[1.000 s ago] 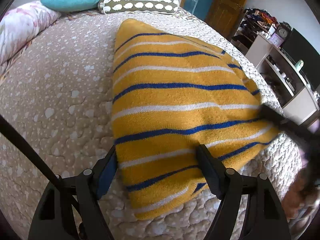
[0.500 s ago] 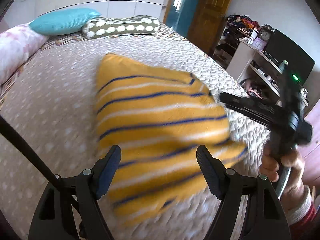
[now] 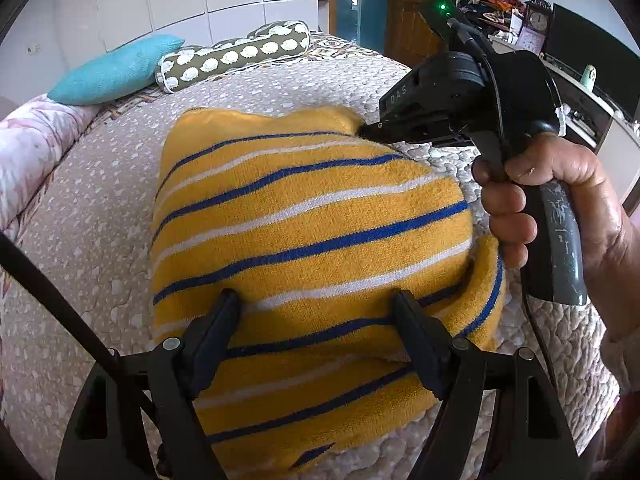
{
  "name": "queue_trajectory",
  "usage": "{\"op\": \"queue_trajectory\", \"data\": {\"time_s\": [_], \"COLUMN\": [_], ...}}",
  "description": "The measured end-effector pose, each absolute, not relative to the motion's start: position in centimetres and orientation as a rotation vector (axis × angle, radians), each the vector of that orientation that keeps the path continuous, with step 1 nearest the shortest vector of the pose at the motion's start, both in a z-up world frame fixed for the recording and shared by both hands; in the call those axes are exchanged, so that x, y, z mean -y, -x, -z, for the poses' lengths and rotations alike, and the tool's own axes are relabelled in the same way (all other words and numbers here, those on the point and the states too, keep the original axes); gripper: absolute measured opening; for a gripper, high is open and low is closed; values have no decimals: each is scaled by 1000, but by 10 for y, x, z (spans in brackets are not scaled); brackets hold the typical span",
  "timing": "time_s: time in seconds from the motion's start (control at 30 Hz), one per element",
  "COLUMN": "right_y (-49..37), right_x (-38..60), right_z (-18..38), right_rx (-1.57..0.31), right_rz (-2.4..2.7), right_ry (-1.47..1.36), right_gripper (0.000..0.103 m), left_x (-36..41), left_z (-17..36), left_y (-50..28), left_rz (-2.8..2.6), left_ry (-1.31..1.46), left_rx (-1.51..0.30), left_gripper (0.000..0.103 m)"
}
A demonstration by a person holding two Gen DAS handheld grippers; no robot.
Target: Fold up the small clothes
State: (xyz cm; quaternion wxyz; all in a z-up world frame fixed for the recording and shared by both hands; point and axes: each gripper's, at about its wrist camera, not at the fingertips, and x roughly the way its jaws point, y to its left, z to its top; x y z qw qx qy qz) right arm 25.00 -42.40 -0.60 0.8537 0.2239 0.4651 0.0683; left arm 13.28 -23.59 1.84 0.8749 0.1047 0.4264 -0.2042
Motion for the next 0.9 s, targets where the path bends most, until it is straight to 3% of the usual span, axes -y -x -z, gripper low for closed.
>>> {"op": "queue_trajectory", "data": {"time_s": [0.2, 0.57, 0.77, 0.9], "right_y": [-227, -158, -157, -114], "right_x": [428, 413, 386, 413], "right_z": [-7, -66, 6, 35], "right_rx": [-941, -786, -930, -833], "right_rz": [35, -329, -384, -460], "right_ry": [-288, -564, -718, -927], "right_gripper": [3, 4, 0, 0], "left_x": [238, 183, 148, 139], "left_z": [-17, -46, -50, -50], "left_y": [-128, -79, -90, -103], "left_rz": [409, 478, 365, 324], "left_ry": [-255, -81, -75, -81], "left_rx": [-860, -896, -912, -904], "left_gripper": [80, 80, 80, 80]}}
